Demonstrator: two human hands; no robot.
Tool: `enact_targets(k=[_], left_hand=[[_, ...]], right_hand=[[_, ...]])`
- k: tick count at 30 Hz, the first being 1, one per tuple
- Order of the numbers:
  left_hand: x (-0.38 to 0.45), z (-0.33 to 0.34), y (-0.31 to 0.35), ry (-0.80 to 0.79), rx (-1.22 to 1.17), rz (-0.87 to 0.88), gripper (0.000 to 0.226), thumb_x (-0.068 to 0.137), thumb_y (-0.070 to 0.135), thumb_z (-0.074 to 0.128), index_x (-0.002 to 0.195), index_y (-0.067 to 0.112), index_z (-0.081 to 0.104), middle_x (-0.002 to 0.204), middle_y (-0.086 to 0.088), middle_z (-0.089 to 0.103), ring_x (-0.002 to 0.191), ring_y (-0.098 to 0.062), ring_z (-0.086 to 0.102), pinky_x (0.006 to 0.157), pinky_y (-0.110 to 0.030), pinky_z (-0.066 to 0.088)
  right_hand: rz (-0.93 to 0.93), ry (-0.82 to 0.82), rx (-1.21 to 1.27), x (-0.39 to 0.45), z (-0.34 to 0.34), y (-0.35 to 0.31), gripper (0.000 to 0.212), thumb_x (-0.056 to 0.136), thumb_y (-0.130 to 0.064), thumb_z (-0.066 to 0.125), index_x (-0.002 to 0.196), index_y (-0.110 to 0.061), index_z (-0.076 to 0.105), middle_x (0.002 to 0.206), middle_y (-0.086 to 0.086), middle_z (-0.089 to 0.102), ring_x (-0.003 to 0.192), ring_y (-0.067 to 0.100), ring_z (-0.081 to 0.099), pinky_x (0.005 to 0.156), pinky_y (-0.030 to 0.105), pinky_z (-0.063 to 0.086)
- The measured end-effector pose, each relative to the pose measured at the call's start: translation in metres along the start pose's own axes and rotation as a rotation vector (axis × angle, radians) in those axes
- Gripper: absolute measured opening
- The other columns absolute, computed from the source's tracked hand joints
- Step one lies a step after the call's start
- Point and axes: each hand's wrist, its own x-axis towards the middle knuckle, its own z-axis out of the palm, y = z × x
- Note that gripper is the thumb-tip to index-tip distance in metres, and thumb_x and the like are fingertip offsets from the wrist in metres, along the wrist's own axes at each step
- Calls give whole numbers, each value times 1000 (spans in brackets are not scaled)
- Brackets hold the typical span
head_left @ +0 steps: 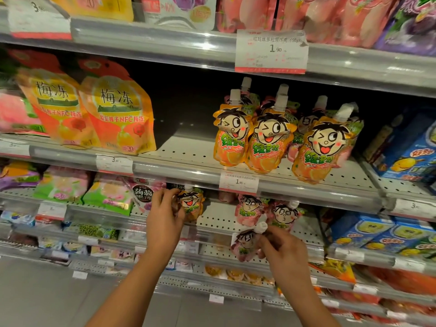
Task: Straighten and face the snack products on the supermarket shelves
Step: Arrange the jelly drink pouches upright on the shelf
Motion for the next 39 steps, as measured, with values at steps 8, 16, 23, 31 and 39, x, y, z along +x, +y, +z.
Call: enact_targets(k=[8,16,23,31,39], left_hand=[[-38,-9,35,-139,-134,262,25,91,31,65,115,26,66,115,18,55,88,3,59,71,-11,46],[-42,-16,64,-388,-164,358,36,89,39,59,125,33,63,117,24,58,112,6,52,96,-22,44],[-48,-18,64,-471,-292,271,41,89,51,63,127,38,63,113,21,66,103,-2,61,86,-30,52],[-56,-24,31,-397,-228,221,22,90,40,64,110,33,70,98,13,69,89,-6,61,78,-38,53],[-17,-64,-7,-101,-138,317,31,90,46,65,108,22,73,137,2,59,124,-18,51,102,-44,46]], right_hand=[[-14,-51,128,4,6,-15,18,94,-9,69,95,-26,78,74,-12,75,60,9,71,62,38,59],[-63,-71,124,14,1,-29,10,93,-22,73,85,-27,76,68,-7,72,62,16,70,66,48,58],[-81,-138,134,15,11,-48,10,93,-22,73,83,-23,75,65,-3,72,58,16,70,63,42,59],[-48,-279,144,12,40,-47,12,98,-20,66,109,-25,69,76,-3,77,64,15,72,63,31,58],[-53,-214,-125,46,65,-37,37,101,-31,59,137,-35,53,109,-18,64,95,10,66,81,35,51]])
